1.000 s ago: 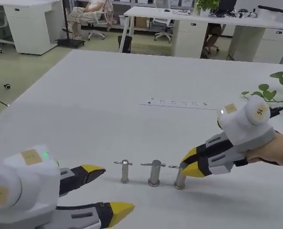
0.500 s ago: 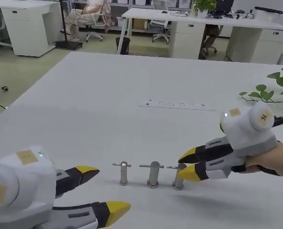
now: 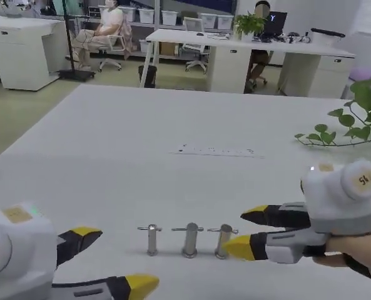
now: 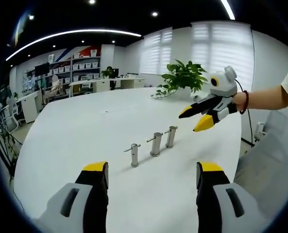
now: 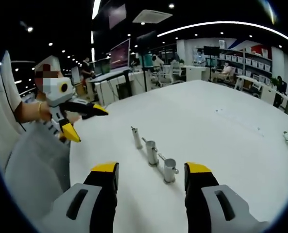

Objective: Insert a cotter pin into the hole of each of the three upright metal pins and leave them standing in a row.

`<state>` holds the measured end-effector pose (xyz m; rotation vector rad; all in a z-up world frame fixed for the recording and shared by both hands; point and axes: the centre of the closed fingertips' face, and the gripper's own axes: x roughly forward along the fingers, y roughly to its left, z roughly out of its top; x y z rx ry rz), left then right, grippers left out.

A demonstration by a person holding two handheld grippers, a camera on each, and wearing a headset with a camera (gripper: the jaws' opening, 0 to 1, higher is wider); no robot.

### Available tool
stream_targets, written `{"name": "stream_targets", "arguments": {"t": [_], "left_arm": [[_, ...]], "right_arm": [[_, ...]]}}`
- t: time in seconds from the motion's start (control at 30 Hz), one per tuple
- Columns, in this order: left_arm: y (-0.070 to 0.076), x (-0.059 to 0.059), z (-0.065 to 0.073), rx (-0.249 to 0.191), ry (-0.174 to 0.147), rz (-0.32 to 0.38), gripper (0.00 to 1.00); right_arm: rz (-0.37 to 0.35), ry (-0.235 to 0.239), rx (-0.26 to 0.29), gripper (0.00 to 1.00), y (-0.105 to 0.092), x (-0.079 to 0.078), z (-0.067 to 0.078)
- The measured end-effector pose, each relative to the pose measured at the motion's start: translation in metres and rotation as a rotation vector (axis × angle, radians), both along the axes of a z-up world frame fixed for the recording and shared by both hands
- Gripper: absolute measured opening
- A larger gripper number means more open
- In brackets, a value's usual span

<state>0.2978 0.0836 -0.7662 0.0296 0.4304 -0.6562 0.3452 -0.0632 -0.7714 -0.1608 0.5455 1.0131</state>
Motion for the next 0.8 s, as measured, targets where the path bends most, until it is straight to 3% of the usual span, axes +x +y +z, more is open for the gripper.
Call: {"name": "stream_targets", "arguments": {"t": [0.1, 0.27, 0.47, 0.8], "left_arm": [[0.001, -0.004, 0.003, -0.033, 0.002, 0.020, 0.79], [0.003, -0.010, 0.008, -0.023, -0.005, 0.029, 0.87], [0.008, -0.015, 0.016, -0.007, -0.030, 0.048, 0.99], [0.012, -0.024, 0.009, 0.035, -0.019, 0.049, 0.99]], "right_arm": [[-0.040, -0.012, 0.006, 0.64, -0.003, -0.009, 0.003], [-0.107, 0.002, -0.009, 0.76, -0.009, -0.025, 0.001], [-0.186, 0.039, 0.037, 0.95, -0.012, -0.039, -0.001], [-0.223, -0.002, 0.013, 1.00, -0.017, -0.051, -0.003]]}}
